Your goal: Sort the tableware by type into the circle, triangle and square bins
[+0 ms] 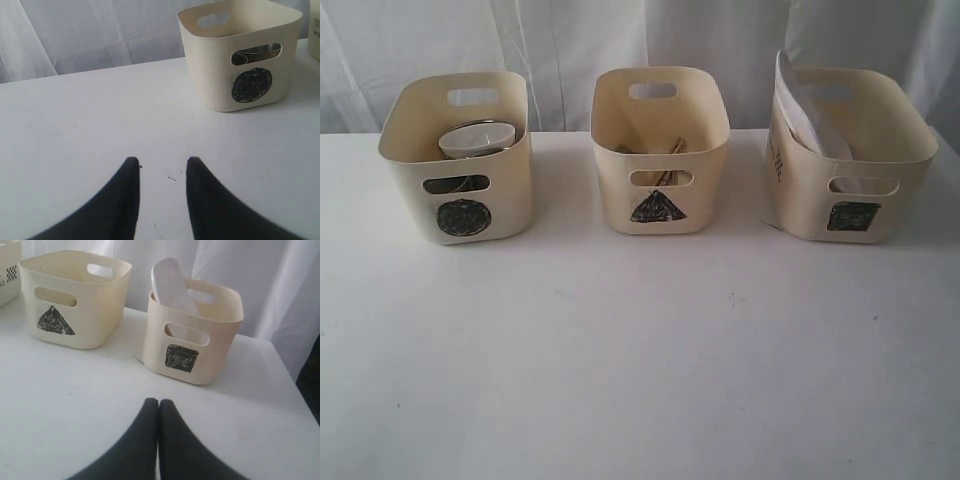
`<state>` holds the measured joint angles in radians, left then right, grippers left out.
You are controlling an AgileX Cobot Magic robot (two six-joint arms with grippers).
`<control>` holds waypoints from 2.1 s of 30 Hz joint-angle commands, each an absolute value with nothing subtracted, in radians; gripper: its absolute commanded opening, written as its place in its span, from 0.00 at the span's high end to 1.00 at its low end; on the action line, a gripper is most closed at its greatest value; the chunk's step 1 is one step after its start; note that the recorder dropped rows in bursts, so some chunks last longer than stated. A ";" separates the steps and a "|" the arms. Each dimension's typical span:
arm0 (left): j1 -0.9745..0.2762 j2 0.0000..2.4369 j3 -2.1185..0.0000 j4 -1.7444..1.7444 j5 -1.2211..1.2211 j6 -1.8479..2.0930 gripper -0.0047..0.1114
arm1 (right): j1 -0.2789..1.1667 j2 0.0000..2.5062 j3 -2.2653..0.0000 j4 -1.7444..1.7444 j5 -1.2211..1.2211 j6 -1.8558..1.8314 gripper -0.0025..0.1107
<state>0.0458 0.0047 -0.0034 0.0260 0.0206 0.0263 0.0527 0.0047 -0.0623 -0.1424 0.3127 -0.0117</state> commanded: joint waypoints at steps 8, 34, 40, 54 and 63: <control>0.048 0.000 0.000 0.022 0.021 0.027 0.64 | 0.050 0.000 0.000 -0.079 0.314 -0.076 0.98; 0.048 0.000 0.000 0.022 0.021 0.027 0.64 | 0.050 0.000 0.000 -0.076 0.316 -0.130 0.98; 0.048 0.000 0.000 0.022 0.021 0.027 0.64 | 0.050 0.000 0.000 -0.076 0.316 -0.130 0.98; 0.048 0.000 0.000 0.022 0.021 0.027 0.64 | 0.050 0.000 0.000 -0.076 0.316 -0.130 0.98; 0.048 0.000 0.000 0.022 0.021 0.027 0.64 | 0.050 0.000 0.000 -0.076 0.316 -0.130 0.98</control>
